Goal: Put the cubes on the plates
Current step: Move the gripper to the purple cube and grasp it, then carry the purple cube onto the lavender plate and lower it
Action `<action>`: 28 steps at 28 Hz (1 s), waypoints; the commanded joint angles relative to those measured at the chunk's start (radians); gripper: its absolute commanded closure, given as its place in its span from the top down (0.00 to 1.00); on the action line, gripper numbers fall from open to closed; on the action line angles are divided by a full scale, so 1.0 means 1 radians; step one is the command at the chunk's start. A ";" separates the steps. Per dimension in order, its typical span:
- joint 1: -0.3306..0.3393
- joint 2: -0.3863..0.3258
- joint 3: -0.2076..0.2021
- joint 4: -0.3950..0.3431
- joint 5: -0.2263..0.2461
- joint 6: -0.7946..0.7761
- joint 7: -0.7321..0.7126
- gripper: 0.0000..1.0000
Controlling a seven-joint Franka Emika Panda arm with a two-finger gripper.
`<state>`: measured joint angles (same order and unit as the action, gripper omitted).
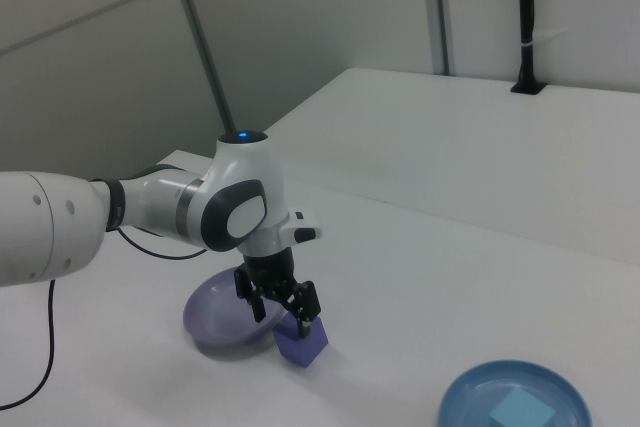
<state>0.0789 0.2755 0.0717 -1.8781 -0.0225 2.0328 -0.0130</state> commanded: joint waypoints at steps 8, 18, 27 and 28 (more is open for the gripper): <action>0.001 0.019 -0.020 -0.026 -0.043 0.052 0.045 0.95; -0.010 0.022 -0.020 -0.012 -0.056 0.078 0.068 0.17; 0.022 -0.142 0.020 0.010 -0.042 -0.054 0.082 0.15; 0.031 -0.141 0.037 0.019 -0.042 -0.054 0.094 0.16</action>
<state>0.0689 0.2195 0.0604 -1.8596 -0.0619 2.0402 0.0313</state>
